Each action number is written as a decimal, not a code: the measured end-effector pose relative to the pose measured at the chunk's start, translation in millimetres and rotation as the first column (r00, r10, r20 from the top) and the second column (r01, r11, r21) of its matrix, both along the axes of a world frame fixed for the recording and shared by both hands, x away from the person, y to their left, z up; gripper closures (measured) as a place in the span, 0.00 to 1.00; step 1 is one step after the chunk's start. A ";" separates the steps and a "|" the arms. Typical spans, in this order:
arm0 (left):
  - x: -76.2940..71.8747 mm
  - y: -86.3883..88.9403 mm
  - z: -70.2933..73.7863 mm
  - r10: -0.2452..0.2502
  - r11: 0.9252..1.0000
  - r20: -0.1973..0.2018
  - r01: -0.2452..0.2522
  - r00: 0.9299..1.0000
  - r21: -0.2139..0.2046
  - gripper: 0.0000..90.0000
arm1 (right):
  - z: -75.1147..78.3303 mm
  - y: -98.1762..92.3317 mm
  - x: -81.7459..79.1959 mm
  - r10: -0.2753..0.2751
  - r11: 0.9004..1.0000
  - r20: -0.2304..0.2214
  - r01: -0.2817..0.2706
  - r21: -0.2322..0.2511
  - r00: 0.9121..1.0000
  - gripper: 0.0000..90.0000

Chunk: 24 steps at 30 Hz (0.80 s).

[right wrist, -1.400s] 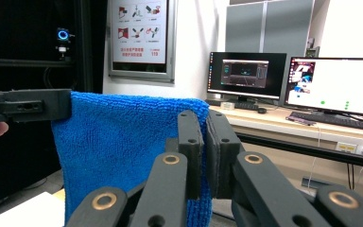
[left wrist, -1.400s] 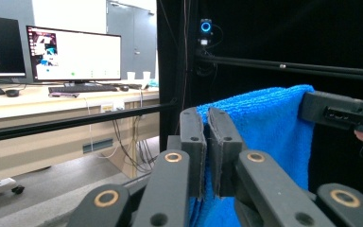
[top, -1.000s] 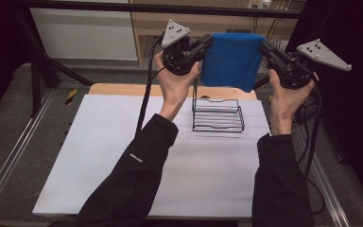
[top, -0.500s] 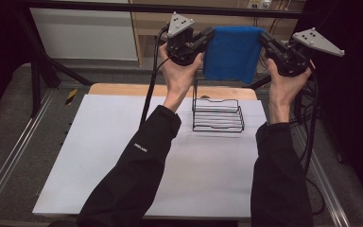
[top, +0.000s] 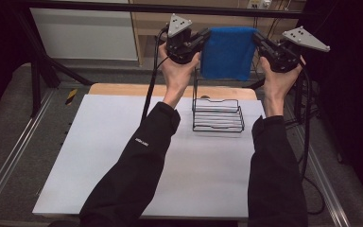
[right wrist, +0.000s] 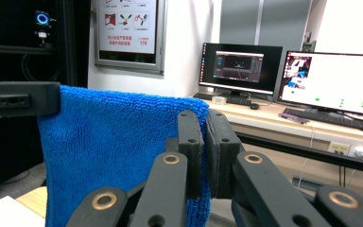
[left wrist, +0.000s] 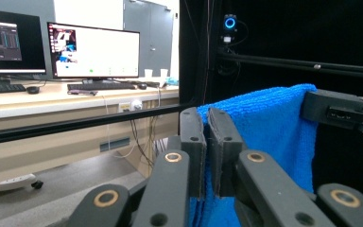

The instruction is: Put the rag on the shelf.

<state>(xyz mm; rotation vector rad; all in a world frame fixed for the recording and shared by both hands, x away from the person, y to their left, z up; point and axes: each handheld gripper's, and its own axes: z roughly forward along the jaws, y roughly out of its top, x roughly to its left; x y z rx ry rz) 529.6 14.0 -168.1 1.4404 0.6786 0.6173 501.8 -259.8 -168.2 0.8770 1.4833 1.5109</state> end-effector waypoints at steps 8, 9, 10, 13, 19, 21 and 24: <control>3.0 -0.1 -15.7 -0.009 0.999 -0.010 0.009 1.000 0.034 0.95 | -15.1 -1.8 6.5 -0.001 0.999 -0.033 0.000 -0.036 0.999 0.96; 2.5 0.1 -18.0 -0.013 0.999 -0.010 0.013 1.000 0.038 0.95 | -17.9 -2.3 6.3 0.000 0.999 -0.042 -0.001 -0.034 0.999 0.96; 1.6 0.2 -20.4 -0.016 0.999 -0.012 0.017 1.000 0.040 0.95 | -20.6 -2.8 5.8 0.002 0.999 -0.049 -0.003 -0.033 0.999 0.96; -1.2 0.9 -28.1 -0.028 0.998 -0.023 0.029 0.999 0.052 0.95 | -27.5 -3.9 1.3 0.008 0.999 -0.064 -0.011 -0.037 0.998 0.96; -9.2 2.3 -39.9 -0.046 0.996 -0.035 0.049 0.998 0.078 0.95 | -39.2 -7.4 -7.7 0.022 0.999 -0.092 -0.027 -0.046 0.995 0.96; -12.4 1.9 -43.0 -0.056 0.995 -0.037 0.059 0.998 0.080 0.95 | -41.0 -8.5 -10.0 0.025 0.998 -0.097 -0.030 -0.051 0.995 0.96; -15.0 2.5 -45.9 -0.072 0.994 -0.046 0.075 0.996 0.083 0.95 | -41.5 -9.2 -14.2 0.031 0.998 -0.099 -0.037 -0.057 0.995 0.96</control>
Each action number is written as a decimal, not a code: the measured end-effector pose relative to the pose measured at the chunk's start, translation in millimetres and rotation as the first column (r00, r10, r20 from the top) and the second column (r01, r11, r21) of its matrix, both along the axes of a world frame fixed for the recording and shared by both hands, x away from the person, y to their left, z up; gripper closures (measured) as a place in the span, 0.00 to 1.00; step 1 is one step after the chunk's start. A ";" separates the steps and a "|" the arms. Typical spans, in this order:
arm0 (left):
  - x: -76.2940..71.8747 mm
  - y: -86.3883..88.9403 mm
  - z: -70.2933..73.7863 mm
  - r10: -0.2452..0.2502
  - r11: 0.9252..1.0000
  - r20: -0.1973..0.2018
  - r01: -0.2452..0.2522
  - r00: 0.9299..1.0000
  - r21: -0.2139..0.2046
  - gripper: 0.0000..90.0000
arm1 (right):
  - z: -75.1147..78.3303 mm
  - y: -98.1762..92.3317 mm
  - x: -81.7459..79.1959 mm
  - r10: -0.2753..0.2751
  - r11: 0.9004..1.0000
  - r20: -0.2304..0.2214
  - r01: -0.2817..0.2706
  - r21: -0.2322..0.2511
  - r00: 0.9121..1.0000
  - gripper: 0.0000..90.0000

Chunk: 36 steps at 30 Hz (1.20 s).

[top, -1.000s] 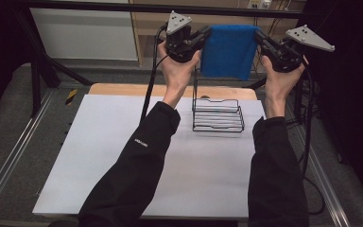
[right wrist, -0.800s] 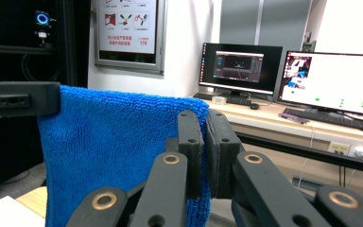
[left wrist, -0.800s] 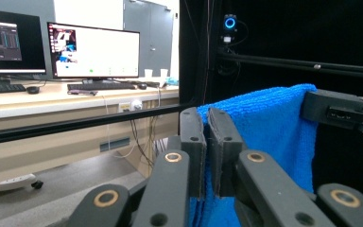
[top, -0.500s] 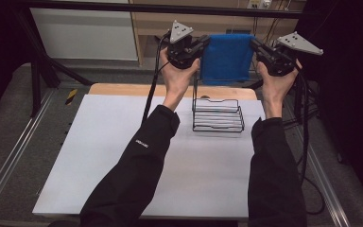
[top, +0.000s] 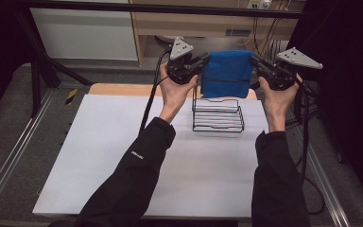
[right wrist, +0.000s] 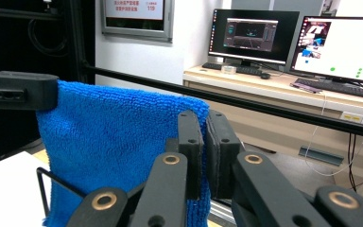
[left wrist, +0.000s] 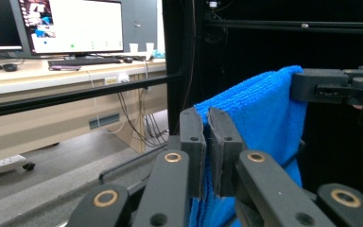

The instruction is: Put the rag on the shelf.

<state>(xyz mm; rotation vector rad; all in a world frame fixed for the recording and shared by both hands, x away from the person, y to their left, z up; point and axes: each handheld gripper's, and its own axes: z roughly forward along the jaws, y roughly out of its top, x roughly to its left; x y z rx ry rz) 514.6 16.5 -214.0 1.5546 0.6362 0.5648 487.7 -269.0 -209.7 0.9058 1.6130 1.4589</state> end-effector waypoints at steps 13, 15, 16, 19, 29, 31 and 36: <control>-7.5 2.3 0.3 -0.040 0.999 -0.019 0.041 0.999 0.034 0.95 | -5.9 -2.7 -10.9 0.017 1.000 -0.015 -0.018 -0.008 1.000 0.96; -9.6 3.4 -1.1 -0.053 0.998 -0.025 0.054 0.998 0.036 0.95 | -7.3 -3.6 -12.8 0.022 1.000 -0.021 -0.022 -0.012 1.000 0.96; -10.8 3.6 -2.2 -0.056 0.998 -0.027 0.057 0.998 0.037 0.95 | -7.8 -3.8 -13.7 0.025 1.000 -0.022 -0.025 -0.013 0.999 0.96; -13.2 4.2 -5.4 -0.055 0.997 -0.035 0.057 0.998 0.050 0.94 | -10.0 -3.7 -17.1 0.031 0.999 -0.030 -0.031 -0.016 0.999 0.96; -19.0 3.2 -16.2 -0.070 0.995 -0.074 0.075 0.995 0.071 0.94 | -19.2 -6.9 -24.5 0.053 0.998 -0.054 -0.054 -0.028 0.997 0.96; -21.4 2.7 -18.3 -0.078 0.993 -0.078 0.084 0.994 0.083 0.94 | -21.5 -8.2 -26.3 0.059 0.998 -0.060 -0.060 -0.026 0.996 0.95; -25.7 1.3 -23.9 -0.087 0.988 -0.085 0.097 0.993 0.119 0.93 | -29.2 -12.4 -30.6 0.086 0.996 -0.081 -0.089 -0.027 0.993 0.95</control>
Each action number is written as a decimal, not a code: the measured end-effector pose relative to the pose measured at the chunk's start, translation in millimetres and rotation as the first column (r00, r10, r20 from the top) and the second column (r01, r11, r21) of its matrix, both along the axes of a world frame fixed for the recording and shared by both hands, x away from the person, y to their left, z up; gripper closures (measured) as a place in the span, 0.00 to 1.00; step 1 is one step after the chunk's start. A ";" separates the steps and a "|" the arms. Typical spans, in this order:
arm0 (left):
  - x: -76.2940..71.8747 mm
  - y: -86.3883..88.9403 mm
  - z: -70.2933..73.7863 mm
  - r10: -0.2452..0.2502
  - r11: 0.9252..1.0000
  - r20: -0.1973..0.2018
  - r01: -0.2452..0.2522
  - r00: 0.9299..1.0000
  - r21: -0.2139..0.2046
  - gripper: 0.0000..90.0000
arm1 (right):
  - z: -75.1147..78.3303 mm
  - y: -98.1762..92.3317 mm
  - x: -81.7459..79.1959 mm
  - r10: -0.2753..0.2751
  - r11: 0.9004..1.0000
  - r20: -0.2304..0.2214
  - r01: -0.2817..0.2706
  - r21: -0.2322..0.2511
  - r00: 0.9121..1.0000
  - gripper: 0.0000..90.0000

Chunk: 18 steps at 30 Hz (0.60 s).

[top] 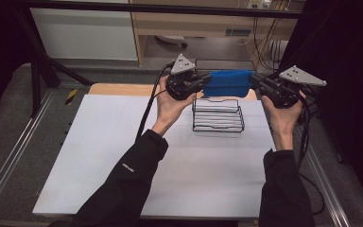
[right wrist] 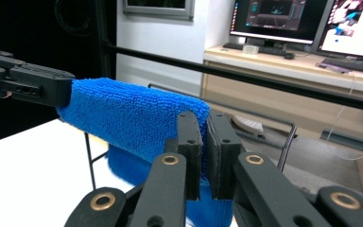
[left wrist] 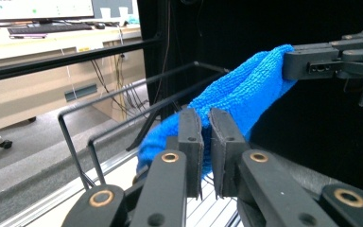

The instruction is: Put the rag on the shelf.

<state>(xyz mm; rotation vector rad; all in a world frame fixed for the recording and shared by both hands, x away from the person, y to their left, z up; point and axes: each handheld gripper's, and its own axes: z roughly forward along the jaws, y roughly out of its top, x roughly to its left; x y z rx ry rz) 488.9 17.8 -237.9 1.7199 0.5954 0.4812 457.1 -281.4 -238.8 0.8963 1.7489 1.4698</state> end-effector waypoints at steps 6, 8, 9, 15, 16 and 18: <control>-1.9 -2.1 -7.8 0.003 1.000 -0.003 -0.002 1.000 0.030 0.92 | -9.3 -2.3 0.0 0.025 1.000 -0.033 -0.025 0.001 0.999 0.95; -1.3 -2.0 -10.0 -0.003 0.999 -0.016 0.003 1.000 0.036 0.92 | -11.8 -3.0 -0.2 0.034 0.999 -0.038 -0.034 -0.006 0.999 0.95; -1.0 -1.7 -10.5 -0.007 0.999 -0.023 0.007 1.000 0.038 0.91 | -12.9 -3.5 -0.3 0.033 0.999 -0.040 -0.034 -0.011 0.999 0.95; -0.7 8.3 6.9 -0.012 1.000 -0.040 0.012 0.999 0.008 0.82 | -16.3 -4.2 -0.2 0.036 0.999 -0.046 -0.037 -0.018 0.998 0.95; -0.4 8.8 10.2 -0.010 1.000 -0.043 0.011 0.999 0.005 0.82 | -16.5 -4.1 0.0 0.036 0.999 -0.045 -0.037 -0.018 0.998 0.95; 0.8 8.4 17.9 -0.010 1.000 -0.045 0.010 0.999 0.009 0.82 | -16.8 -4.0 0.3 0.037 0.999 -0.043 -0.038 -0.019 0.998 0.95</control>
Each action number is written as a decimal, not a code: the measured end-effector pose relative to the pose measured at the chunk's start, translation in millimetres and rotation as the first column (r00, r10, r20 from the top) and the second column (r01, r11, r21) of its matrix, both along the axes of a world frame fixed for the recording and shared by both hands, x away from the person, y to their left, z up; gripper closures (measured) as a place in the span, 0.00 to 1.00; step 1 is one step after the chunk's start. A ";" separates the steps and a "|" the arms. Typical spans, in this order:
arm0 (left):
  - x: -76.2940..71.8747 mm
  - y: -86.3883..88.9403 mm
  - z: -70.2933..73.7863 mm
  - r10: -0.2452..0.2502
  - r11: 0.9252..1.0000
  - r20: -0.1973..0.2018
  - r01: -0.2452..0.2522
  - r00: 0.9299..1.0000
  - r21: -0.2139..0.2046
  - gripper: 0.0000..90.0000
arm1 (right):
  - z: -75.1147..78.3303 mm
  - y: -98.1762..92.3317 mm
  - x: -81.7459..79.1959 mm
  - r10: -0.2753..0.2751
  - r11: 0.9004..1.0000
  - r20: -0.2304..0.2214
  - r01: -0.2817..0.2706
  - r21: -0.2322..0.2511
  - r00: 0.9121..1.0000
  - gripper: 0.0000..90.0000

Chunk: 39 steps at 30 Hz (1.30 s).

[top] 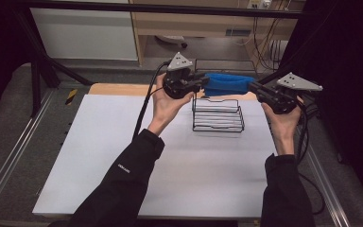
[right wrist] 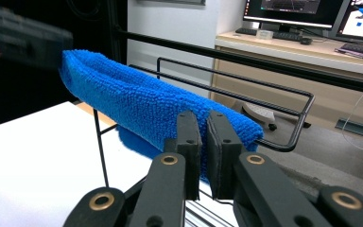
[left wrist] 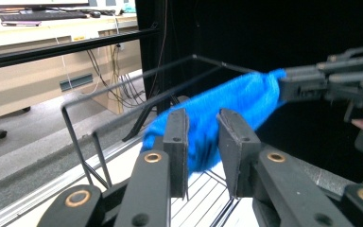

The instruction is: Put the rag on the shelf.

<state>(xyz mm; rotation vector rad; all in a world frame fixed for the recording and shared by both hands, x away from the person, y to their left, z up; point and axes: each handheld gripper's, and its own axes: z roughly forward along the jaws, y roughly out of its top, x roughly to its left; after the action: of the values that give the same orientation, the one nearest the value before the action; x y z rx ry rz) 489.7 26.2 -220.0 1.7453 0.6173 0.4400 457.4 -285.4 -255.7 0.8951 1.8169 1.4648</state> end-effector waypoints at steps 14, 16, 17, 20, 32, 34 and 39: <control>5.2 -18.5 -14.4 -0.056 0.988 -0.092 0.069 0.994 0.140 1.00 | -3.5 -0.4 -1.7 0.007 1.000 0.002 -0.007 -0.018 1.000 0.93; 5.0 -18.9 -18.8 -0.061 0.985 -0.099 0.075 0.993 0.152 1.00 | -4.2 -0.1 -2.0 0.006 1.000 0.001 -0.006 -0.021 1.000 0.93; 5.0 -19.2 -20.6 -0.063 0.984 -0.100 0.078 0.993 0.161 1.00 | -4.5 0.1 -2.1 0.007 1.000 -0.001 -0.007 -0.022 1.000 0.92; 5.3 -19.9 -24.7 -0.061 0.983 -0.098 0.077 0.993 0.166 1.00 | -5.4 -0.6 -2.5 0.014 1.000 -0.005 -0.014 -0.027 1.000 0.90; 8.4 -23.0 -32.4 -0.041 0.978 -0.085 0.057 0.996 0.202 1.00 | 12.6 4.0 -14.6 0.023 1.000 0.007 -0.023 0.020 1.000 0.63; 8.2 -23.1 -34.4 -0.040 0.977 -0.082 0.056 0.996 0.206 1.00 | 14.5 7.3 -15.0 0.032 0.999 0.004 -0.032 0.019 0.999 0.70; 6.7 -22.3 -39.2 -0.042 0.977 -0.080 0.058 0.996 0.207 1.00 | 3.2 13.9 -9.3 0.053 0.999 -0.127 -0.052 0.011 0.990 0.95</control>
<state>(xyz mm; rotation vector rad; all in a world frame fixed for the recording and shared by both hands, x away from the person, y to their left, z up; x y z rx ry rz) 496.4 4.0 -259.2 1.9806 0.5953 0.4176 448.1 -271.5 -252.4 0.9710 1.9424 1.4779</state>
